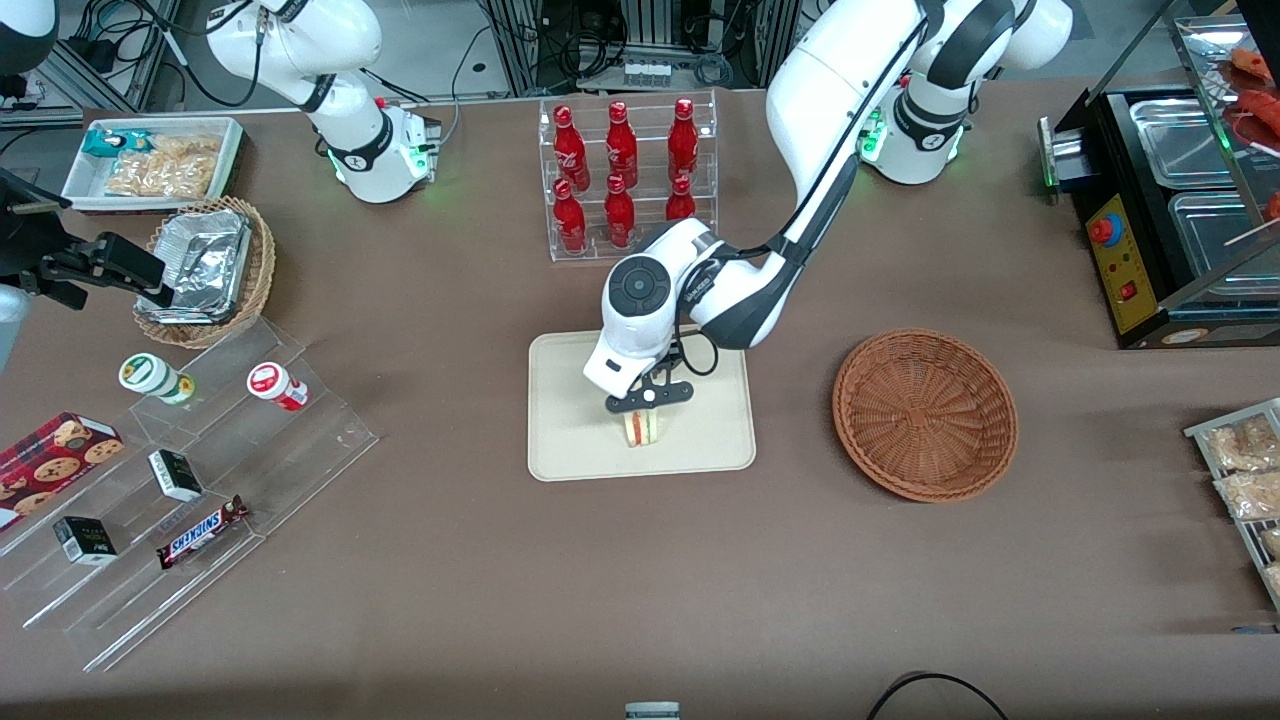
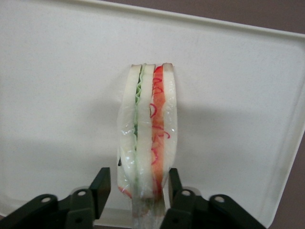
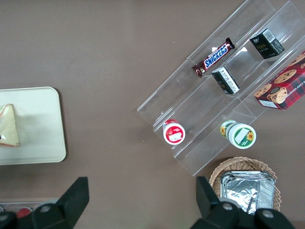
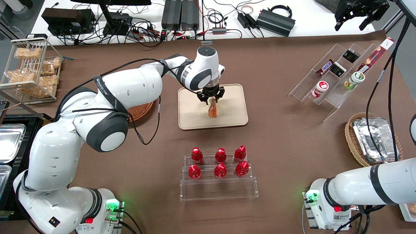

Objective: Place sandwich from basket to tray
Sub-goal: 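Lower the sandwich onto the tray and open the left gripper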

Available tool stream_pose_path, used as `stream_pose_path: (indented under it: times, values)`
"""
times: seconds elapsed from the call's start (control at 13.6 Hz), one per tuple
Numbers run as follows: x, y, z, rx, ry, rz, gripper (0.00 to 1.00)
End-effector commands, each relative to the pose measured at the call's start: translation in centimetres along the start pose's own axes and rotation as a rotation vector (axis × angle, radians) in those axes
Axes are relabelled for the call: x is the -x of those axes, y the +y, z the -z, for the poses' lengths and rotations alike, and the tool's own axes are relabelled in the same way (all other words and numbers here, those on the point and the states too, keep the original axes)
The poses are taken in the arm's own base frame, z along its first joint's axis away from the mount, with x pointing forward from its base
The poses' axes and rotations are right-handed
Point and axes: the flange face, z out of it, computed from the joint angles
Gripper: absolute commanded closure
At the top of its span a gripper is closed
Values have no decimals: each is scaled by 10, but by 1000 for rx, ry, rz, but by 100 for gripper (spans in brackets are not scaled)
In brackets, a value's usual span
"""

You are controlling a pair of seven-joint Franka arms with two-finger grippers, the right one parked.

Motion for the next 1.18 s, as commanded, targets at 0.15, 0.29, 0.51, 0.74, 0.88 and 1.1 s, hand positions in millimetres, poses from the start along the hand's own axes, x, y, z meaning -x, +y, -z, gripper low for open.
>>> stream_pose_path:
  times: [0.15,0.29,0.51,0.74,0.88,1.1]
  values:
    - [-1,-6,60,-28,20,21,0]
    - [-8,-18,86,-45,30,27,0]
    - [-28,-48,116,-90,19,58,0]
    - [-46,-79,127,-143,-34,98,0]
    - [-63,-106,130,-154,-49,81,0]
    - [-76,-145,139,-154,-65,58,0]
